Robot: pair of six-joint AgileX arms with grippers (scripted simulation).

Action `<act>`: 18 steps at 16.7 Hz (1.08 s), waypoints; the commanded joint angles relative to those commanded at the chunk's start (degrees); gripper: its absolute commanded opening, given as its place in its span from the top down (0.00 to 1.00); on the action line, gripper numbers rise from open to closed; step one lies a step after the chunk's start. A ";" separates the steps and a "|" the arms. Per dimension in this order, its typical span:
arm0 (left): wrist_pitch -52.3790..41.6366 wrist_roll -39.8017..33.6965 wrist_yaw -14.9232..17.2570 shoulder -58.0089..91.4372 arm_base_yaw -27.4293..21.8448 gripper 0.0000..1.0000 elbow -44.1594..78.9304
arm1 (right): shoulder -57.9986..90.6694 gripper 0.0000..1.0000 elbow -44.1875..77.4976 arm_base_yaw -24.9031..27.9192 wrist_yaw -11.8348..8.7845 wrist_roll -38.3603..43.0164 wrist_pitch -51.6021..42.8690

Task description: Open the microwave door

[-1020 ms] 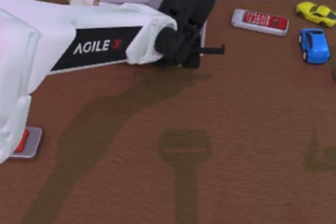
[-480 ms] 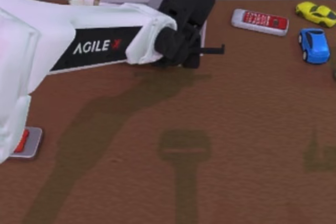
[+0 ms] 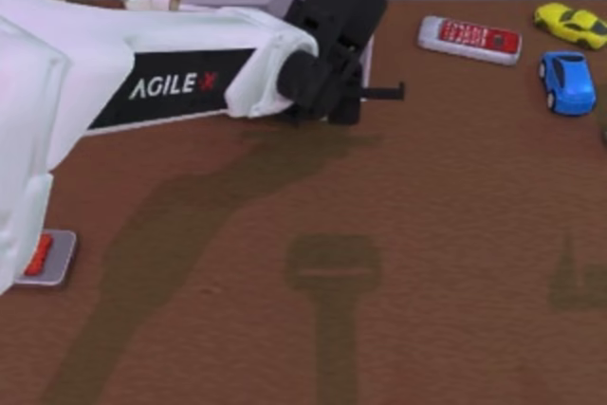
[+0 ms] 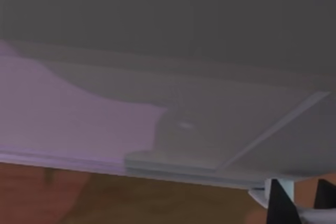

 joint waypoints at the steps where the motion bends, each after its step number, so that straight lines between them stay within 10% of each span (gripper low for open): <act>1: 0.52 0.80 0.30 -0.59 0.22 1.00 -0.89 | 0.00 0.00 0.00 0.00 0.00 0.00 0.00; 18: 2.61 3.21 2.28 -2.75 0.82 1.00 -3.94 | 0.00 0.00 0.00 0.00 0.00 0.00 0.00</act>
